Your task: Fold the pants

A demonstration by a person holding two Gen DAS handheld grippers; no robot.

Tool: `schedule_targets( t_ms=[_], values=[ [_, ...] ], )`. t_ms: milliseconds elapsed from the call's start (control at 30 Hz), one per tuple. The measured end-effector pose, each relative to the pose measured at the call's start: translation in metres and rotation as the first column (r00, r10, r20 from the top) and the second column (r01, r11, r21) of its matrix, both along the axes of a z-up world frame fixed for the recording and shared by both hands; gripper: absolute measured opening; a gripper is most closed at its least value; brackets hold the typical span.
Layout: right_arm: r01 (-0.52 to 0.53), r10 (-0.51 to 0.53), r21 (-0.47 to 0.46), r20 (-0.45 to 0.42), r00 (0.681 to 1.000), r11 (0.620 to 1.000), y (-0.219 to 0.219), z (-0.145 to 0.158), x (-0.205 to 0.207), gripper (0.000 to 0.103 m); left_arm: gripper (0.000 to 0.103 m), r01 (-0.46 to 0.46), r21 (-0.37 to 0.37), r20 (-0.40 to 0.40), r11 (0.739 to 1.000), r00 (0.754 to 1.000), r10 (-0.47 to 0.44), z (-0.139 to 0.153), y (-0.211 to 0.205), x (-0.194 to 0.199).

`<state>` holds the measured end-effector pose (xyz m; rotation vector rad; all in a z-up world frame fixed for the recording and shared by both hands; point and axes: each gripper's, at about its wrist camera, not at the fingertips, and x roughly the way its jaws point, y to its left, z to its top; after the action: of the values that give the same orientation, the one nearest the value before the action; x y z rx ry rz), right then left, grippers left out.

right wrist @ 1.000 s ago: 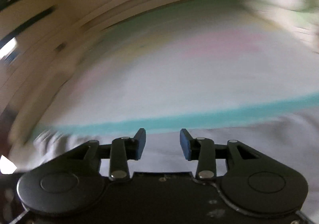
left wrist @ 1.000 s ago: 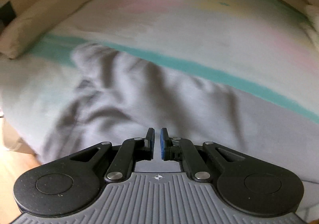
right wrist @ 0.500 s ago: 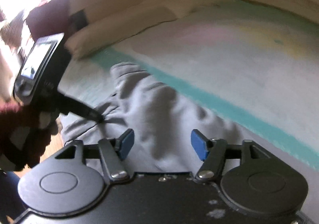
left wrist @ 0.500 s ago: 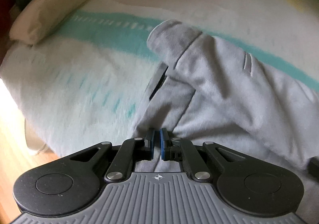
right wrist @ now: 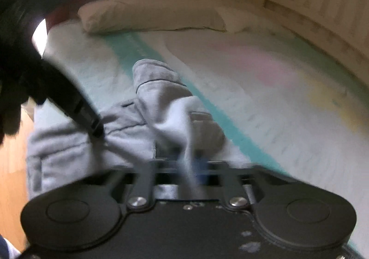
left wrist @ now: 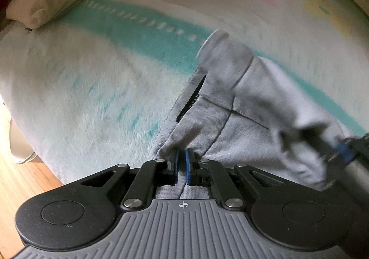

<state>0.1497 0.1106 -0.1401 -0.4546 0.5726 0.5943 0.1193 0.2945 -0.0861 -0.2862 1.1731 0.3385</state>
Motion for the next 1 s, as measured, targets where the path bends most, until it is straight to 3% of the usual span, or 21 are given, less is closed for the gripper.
schedule_targets(
  t_ms=[100,200,300,400,500,567,633,700,767,833,1000],
  values=[
    [0.038,-0.038,0.13,0.003,0.999,0.991,-0.021,0.031,0.001,0.004,0.006,-0.036,-0.047,0.012,0.998,0.999,0.037,0.001,0.009,-0.003],
    [-0.015,0.009,0.215,0.028,1.0,0.977,-0.041,0.069,-0.021,0.004,0.006,-0.092,-0.072,0.03,0.993,0.995,0.095,0.006,0.019,-0.006],
    [-0.094,0.089,0.234,0.032,0.996,0.968,-0.054,0.089,-0.054,0.005,0.006,-0.181,0.024,0.094,0.983,0.979,0.178,0.026,0.032,-0.016],
    [-0.174,0.178,0.185,-0.009,0.984,0.967,-0.052,0.076,-0.09,0.005,0.006,-0.285,0.078,0.168,0.955,0.948,0.27,0.045,0.049,-0.03],
    [-0.237,0.244,0.093,-0.073,0.967,0.967,-0.038,0.036,-0.118,0.005,0.006,-0.344,0.12,0.223,0.931,0.923,0.313,0.059,0.058,-0.04],
    [-0.259,0.259,0.02,-0.123,0.958,0.966,-0.025,0.001,-0.126,0.005,0.006,-0.338,0.124,0.245,0.933,0.921,0.302,0.064,0.056,-0.043],
    [-0.28,0.268,-0.046,-0.177,0.947,0.959,-0.016,-0.03,-0.131,0.006,0.006,-0.302,0.138,0.255,0.943,0.931,0.261,0.066,0.045,-0.043],
    [-0.277,0.264,-0.072,-0.152,0.953,0.958,-0.016,-0.046,-0.138,0.008,0.006,-0.223,0.145,0.247,0.964,0.952,0.183,0.064,0.029,-0.037],
    [-0.266,0.258,-0.037,-0.15,0.955,0.963,-0.013,-0.04,-0.142,0.016,0.006,-0.124,0.14,0.232,0.982,0.969,0.089,0.058,0.008,-0.031],
    [-0.237,0.239,0.03,-0.163,0.957,0.971,-0.022,-0.03,-0.145,0.032,0.006,-0.008,0.152,0.213,0.988,0.977,-0.025,0.054,-0.018,-0.025],
    [-0.129,0.142,0.108,-0.119,0.983,0.986,-0.07,0.004,-0.153,0.034,0.006,0.216,0.164,0.195,0.963,0.949,-0.246,0.042,-0.079,-0.025]
  ],
)
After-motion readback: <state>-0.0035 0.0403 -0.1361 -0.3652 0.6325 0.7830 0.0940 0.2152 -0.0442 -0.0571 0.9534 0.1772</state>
